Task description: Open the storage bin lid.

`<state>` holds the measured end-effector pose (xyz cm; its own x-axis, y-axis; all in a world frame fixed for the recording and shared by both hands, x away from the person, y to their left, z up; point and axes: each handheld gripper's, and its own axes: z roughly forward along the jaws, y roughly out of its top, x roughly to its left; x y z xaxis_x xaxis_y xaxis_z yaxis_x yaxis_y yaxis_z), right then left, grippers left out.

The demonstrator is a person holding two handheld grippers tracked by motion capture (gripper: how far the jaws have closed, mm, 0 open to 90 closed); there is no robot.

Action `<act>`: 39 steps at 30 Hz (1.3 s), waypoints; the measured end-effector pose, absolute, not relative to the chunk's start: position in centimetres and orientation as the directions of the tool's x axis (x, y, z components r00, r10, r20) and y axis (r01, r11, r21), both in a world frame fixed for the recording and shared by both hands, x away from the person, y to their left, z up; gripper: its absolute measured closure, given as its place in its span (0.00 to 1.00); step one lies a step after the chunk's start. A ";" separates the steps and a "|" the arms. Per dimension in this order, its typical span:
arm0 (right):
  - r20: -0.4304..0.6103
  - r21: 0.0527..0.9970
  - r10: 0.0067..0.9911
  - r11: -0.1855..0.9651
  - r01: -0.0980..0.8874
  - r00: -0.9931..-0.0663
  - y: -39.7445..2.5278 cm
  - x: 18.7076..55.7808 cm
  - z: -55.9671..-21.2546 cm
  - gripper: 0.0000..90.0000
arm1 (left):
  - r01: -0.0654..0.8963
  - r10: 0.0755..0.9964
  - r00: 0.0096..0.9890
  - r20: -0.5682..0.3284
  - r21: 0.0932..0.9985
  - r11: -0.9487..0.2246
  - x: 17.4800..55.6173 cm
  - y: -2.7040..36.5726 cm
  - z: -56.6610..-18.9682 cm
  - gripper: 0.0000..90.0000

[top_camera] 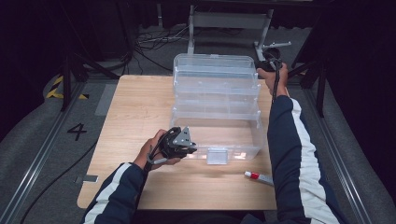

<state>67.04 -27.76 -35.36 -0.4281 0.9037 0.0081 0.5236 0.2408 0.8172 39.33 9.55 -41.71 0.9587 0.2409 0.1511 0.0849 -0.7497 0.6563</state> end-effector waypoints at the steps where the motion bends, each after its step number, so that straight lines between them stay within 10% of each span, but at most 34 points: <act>1: 0.009 0.814 0.904 0.242 0.528 -0.427 -27.7 67.1 -35.4 0.90 | 0.086 0.241 0.959 0.151 0.656 -0.750 39.3 9.5 -41.7 0.87; 39: -0.002 0.804 0.881 0.283 0.523 -0.474 -29.2 64.4 -34.7 0.94 | 0.090 0.235 0.963 0.130 0.669 -0.738 39.6 9.9 -41.8 0.88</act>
